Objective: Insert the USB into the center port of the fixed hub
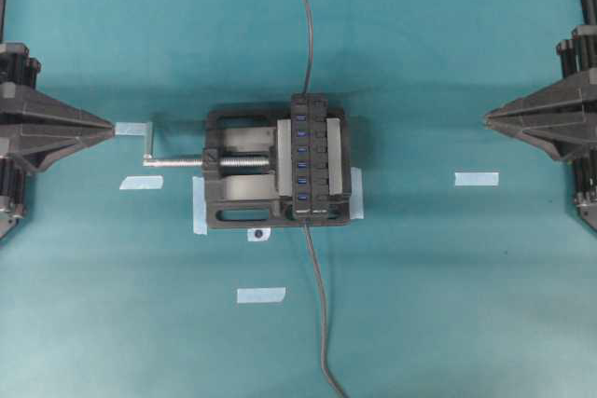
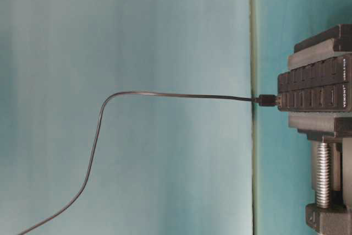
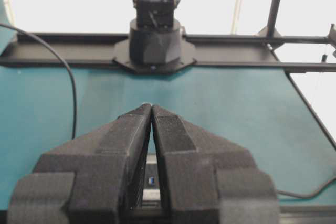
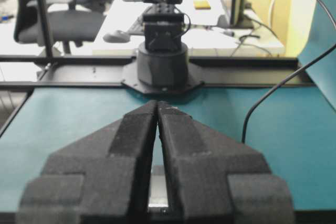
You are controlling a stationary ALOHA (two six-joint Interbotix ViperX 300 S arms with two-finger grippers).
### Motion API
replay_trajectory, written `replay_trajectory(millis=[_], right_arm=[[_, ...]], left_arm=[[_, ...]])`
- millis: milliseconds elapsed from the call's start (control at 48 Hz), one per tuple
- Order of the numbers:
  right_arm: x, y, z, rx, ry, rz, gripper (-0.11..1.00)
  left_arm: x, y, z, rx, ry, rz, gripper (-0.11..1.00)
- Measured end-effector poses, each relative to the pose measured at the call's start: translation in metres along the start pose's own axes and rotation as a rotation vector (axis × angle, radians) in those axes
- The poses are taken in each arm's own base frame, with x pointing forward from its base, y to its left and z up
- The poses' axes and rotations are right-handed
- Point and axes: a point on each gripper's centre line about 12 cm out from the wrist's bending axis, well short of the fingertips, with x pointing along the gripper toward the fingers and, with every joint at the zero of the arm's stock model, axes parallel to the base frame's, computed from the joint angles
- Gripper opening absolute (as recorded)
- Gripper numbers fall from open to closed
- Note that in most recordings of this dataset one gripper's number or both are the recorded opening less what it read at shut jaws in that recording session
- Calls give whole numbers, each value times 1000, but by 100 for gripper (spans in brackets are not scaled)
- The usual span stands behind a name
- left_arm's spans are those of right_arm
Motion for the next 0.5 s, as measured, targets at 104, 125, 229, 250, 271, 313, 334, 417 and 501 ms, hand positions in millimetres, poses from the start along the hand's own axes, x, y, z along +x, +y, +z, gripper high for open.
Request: replay_trajectory(millis=[104,125,229,250,271,313,334,417,501], right_arm=[[-2,-1,-6,15,21,-7,5],[-2,-2,-8,23,29,-10,3],[-6,-2,-11,63,59,-17,-1],[-7,-2,-10,68,65,-17,-2],[-8,-3,-12,71,76,-19,-2],[-10,-3,-12,79,93,-20,-2],[-11,-3,-13,80,102,-22,-2],[-14,-4,-16,85,141,-30,-2],[-16,-5,-19,98,184,-39,-2]], left_arm=[[-3,0,-2,3,0,-2,4],[-4,0,-1,3,-5,-2,2],[-8,-1,2,7,-5,-4,0],[-8,-1,1,7,0,-4,0],[-9,-1,2,7,3,-4,0],[-9,-1,0,7,18,-4,0],[-9,-1,-1,9,28,-4,0],[-10,-1,-3,7,60,-4,0],[-10,-1,-5,7,81,-4,0]])
